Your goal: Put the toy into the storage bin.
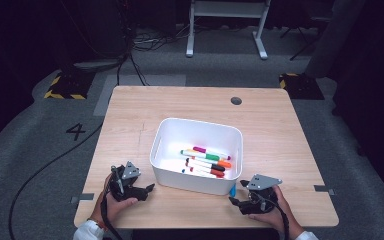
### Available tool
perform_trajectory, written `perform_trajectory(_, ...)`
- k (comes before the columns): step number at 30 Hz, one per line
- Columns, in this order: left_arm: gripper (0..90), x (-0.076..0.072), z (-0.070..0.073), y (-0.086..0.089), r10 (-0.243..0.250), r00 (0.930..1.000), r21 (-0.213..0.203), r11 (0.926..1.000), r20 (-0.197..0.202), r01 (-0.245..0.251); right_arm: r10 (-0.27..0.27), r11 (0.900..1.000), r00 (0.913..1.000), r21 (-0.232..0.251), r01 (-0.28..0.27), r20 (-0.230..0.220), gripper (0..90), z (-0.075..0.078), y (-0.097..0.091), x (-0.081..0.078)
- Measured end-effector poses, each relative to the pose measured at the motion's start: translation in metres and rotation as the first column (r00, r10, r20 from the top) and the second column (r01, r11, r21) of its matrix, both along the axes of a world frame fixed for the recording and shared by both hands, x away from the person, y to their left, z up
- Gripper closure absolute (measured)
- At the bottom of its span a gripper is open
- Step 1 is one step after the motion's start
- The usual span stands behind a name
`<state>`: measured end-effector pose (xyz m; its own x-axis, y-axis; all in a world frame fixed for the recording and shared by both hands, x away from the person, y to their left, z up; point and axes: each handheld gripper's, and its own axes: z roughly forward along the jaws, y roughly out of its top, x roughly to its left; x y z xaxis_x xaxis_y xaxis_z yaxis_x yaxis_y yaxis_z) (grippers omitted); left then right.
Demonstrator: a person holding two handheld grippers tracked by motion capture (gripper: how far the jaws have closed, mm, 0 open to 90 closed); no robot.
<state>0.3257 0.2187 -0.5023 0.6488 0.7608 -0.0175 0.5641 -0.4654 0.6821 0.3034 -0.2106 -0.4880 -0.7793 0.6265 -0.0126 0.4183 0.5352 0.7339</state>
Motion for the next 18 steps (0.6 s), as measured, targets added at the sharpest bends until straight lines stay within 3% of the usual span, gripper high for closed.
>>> perform_trajectory(5,15.5,0.0,0.0,0.0,0.0,1.0,0.0,1.0,-0.001,0.0,-0.029,0.9995,0.9994,-0.006,0.029,0.019,25.8,-0.004,0.004,0.002)
perform_trajectory(9,15.6,0.0,0.0,0.0,0.0,1.0,0.0,1.0,0.0,0.0,-0.045,0.9981,0.9985,-0.041,0.046,0.031,27.6,-0.009,0.005,0.005)
perform_trajectory(18,15.6,0.0,0.0,0.0,0.0,1.0,0.0,1.0,-0.001,0.0,-0.122,0.9922,0.9924,-0.025,0.122,0.011,29.6,-0.009,-0.027,0.016)
